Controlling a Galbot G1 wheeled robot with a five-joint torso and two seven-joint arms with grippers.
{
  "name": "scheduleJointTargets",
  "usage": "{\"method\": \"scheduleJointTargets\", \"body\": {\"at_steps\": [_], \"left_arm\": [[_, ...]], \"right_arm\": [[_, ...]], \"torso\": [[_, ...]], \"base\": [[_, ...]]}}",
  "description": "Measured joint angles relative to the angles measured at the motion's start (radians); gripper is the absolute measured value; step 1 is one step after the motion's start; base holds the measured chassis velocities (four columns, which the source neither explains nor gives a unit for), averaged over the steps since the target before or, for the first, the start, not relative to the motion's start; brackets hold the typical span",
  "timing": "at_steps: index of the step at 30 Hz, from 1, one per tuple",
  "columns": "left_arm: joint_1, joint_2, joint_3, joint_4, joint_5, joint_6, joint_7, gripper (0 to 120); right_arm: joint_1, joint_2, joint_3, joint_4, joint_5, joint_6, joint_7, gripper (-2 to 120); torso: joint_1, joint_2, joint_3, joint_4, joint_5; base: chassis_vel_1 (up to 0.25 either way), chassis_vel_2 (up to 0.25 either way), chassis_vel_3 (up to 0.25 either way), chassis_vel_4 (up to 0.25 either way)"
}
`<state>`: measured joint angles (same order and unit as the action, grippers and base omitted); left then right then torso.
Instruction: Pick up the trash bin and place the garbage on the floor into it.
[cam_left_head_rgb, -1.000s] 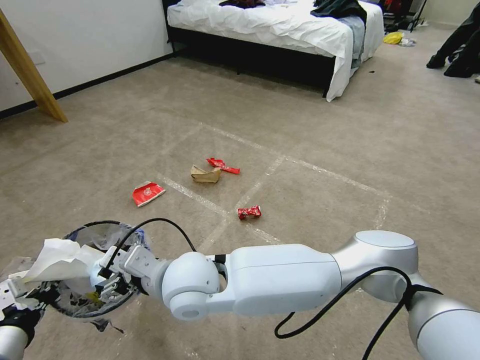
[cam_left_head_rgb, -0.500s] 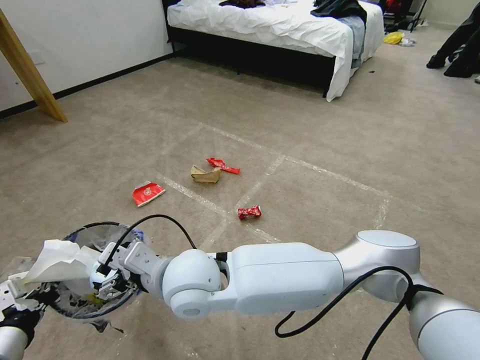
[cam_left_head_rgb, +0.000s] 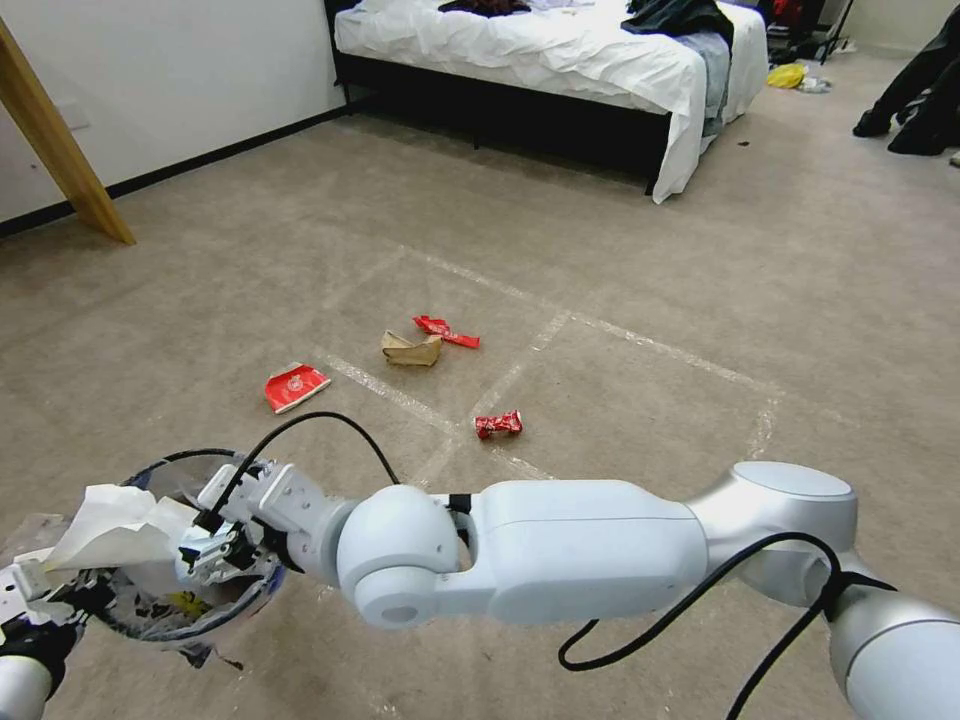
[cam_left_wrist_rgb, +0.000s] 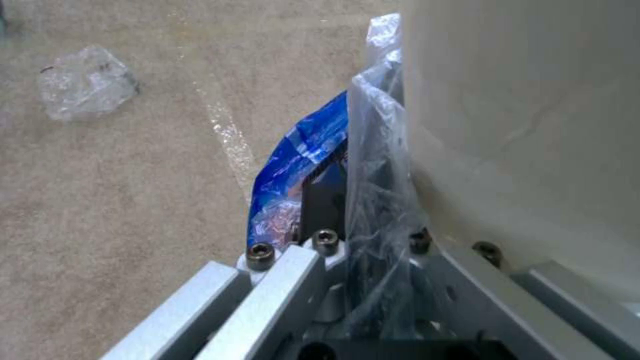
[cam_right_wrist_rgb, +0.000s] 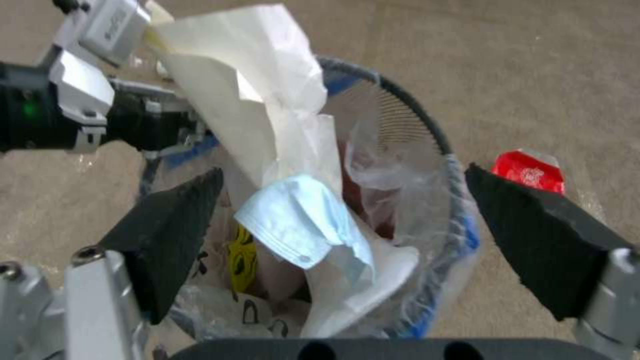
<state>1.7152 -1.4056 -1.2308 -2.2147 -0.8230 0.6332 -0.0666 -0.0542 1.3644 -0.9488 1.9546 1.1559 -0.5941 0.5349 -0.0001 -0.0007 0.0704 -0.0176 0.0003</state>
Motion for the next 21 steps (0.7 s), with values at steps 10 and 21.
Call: {"method": "scheduleJointTargets", "body": {"at_steps": [10,21], "left_arm": [[0.006,0.000,-0.003,0.009,0.002,0.000,-0.001,1],[0.005,-0.003,-0.002,0.008,0.009,0.002,-0.003,1]], "right_arm": [[-0.031,-0.062,0.093,0.073,0.004,-0.004,-0.001,100],[-0.088,-0.164,0.225,0.147,0.001,0.009,-0.004,100]], "torso": [[0.000,0.000,0.000,0.0000,-0.0001],[0.000,0.000,0.000,0.0000,0.0001]], "base": [[0.000,0.000,0.000,0.000],[0.000,0.000,0.000,0.000]]}}
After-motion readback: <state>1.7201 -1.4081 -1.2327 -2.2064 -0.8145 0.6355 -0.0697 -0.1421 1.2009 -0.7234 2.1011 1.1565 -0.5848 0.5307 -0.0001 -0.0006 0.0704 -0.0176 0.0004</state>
